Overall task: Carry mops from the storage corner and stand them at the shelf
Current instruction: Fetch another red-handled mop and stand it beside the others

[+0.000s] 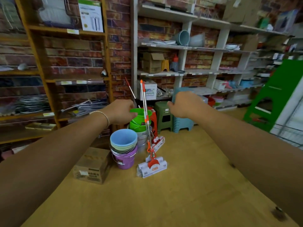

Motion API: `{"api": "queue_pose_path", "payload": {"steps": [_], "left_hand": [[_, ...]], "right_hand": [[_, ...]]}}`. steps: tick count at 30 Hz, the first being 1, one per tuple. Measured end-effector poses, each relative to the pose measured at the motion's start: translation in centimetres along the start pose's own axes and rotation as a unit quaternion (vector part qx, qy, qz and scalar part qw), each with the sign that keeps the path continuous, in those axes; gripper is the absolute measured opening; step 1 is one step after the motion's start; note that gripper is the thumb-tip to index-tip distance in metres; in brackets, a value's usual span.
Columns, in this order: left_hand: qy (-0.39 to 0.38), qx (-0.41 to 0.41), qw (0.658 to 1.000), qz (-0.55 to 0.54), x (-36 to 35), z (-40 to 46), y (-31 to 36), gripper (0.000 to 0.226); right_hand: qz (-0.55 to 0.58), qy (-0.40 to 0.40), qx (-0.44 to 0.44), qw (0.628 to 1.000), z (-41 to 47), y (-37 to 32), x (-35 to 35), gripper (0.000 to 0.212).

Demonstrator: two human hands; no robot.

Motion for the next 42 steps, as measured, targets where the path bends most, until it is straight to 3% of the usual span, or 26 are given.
{"api": "queue_pose_path", "payload": {"steps": [9, 21, 30, 42], "left_hand": [[0.007, -0.008, 1.0, -0.005, -2.2, 10.9, 0.4, 0.047], [-0.024, -0.043, 0.999, -0.005, -7.3, 25.5, -3.5, 0.045], [-0.023, -0.093, 0.995, 0.006, -6.8, 40.1, -6.6, 0.043], [-0.057, -0.187, 0.981, -0.009, -12.0, 52.3, -1.8, 0.041]], "right_hand": [[-0.017, -0.004, -0.019, 1.0, 9.0, 5.1, -2.8, 0.047], [-0.031, -0.019, -0.043, 0.998, 20.9, 6.2, -9.5, 0.048], [-0.027, -0.01, -0.093, 0.995, 33.4, 7.7, -11.3, 0.053], [-0.058, -0.003, -0.145, 0.988, 41.1, 14.3, -14.0, 0.049]]}}
Point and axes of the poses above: each hand's wrist, its own z-axis towards the middle knuckle, its own x-axis out of the back of the hand, y = z × x, the point moved 6 cm from there along z, towards the middle knuckle, and after that the axes turned 2 degrees about z, right-handed, at the moved point
